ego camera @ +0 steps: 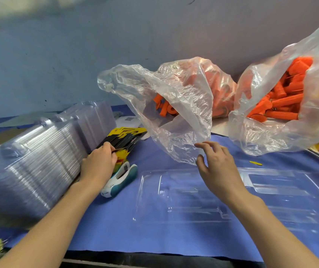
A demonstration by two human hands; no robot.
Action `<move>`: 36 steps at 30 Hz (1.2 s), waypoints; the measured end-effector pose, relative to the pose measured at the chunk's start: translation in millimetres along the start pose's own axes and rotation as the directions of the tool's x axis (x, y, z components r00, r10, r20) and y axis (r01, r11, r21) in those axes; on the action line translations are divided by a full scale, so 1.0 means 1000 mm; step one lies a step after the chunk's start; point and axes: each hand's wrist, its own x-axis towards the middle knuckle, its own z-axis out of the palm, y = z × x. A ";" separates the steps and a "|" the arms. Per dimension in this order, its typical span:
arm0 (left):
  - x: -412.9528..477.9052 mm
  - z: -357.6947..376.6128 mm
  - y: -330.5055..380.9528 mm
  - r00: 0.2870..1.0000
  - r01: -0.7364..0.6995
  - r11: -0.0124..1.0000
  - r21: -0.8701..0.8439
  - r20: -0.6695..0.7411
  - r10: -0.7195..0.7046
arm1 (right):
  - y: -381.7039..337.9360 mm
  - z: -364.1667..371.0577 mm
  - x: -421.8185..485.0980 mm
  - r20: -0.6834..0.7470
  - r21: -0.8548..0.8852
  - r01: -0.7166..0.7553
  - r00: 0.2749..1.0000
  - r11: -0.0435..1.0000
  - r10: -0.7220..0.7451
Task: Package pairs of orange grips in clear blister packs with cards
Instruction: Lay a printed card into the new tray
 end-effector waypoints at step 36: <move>-0.040 -0.072 0.062 0.871 -0.219 0.448 -0.867 -0.381 -0.311 | -0.047 -0.027 -0.007 0.525 0.821 -0.523 0.849 0.228 0.053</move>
